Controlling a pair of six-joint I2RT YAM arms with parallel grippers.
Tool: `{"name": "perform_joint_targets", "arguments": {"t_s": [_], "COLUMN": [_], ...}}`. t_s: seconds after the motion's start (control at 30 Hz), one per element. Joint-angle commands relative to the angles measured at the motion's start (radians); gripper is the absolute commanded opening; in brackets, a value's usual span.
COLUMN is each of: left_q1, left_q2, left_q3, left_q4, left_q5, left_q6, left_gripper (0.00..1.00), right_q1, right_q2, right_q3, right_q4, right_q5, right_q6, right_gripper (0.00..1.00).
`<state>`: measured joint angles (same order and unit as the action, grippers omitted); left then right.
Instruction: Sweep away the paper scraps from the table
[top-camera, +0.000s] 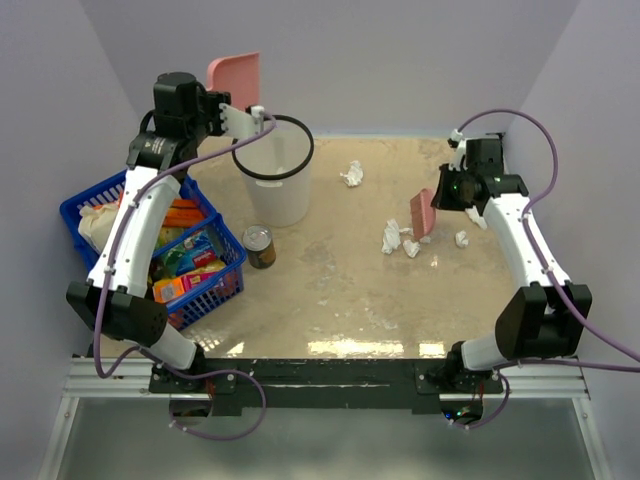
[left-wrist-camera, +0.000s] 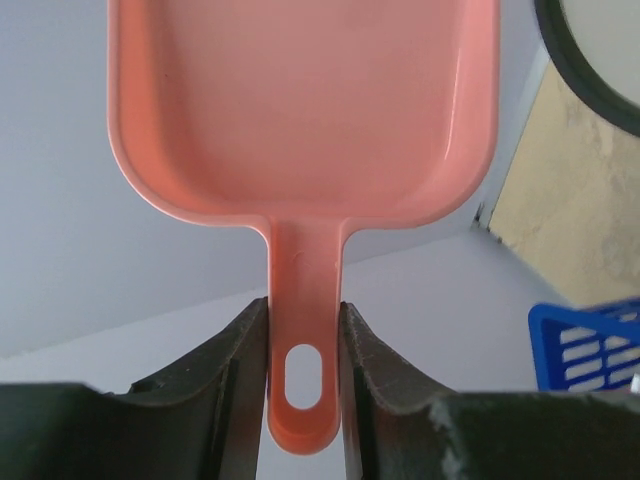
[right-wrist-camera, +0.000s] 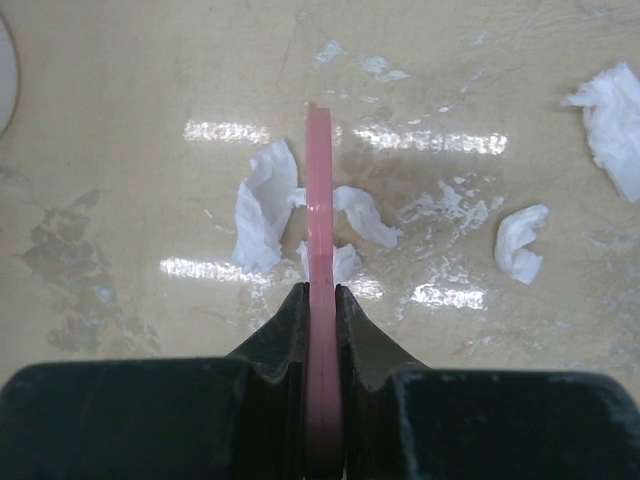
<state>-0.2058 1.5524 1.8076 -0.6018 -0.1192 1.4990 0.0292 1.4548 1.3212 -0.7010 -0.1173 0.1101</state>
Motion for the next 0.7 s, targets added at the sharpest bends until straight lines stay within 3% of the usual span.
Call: {"name": "perform_joint_targets", "arguments": {"t_s": [0.0,0.07,0.17,0.47,0.67], "left_q1": [-0.012,-0.021,-0.053,-0.332,-0.418], "left_q2": [0.001,0.012,-0.033,-0.1,-0.092], "left_q3": [0.24,0.334,0.309,0.15,-0.02], "left_q4": [0.007,-0.089,-0.187,-0.525,-0.631], "left_q5": [0.141,0.22,0.381,0.546,0.533], "left_q6": [-0.342,-0.515,-0.627,-0.763,-0.75], "left_gripper": [0.0,0.0,0.0,0.0,0.0], "right_q1": [0.005,0.021,0.028,0.156,0.213], "right_q2": [0.076,0.136,0.287,0.731,0.884], "right_q3": [0.134,0.24,0.431,0.964,1.004], "right_q4": [0.054,0.063,0.077,0.193,0.455], "right_q5": [-0.143,-0.16,-0.229,-0.271,-0.194], "right_q6": [-0.053,-0.058,0.034,0.074,0.086], "right_gripper": [0.0,0.0,0.0,0.0,0.0]}}
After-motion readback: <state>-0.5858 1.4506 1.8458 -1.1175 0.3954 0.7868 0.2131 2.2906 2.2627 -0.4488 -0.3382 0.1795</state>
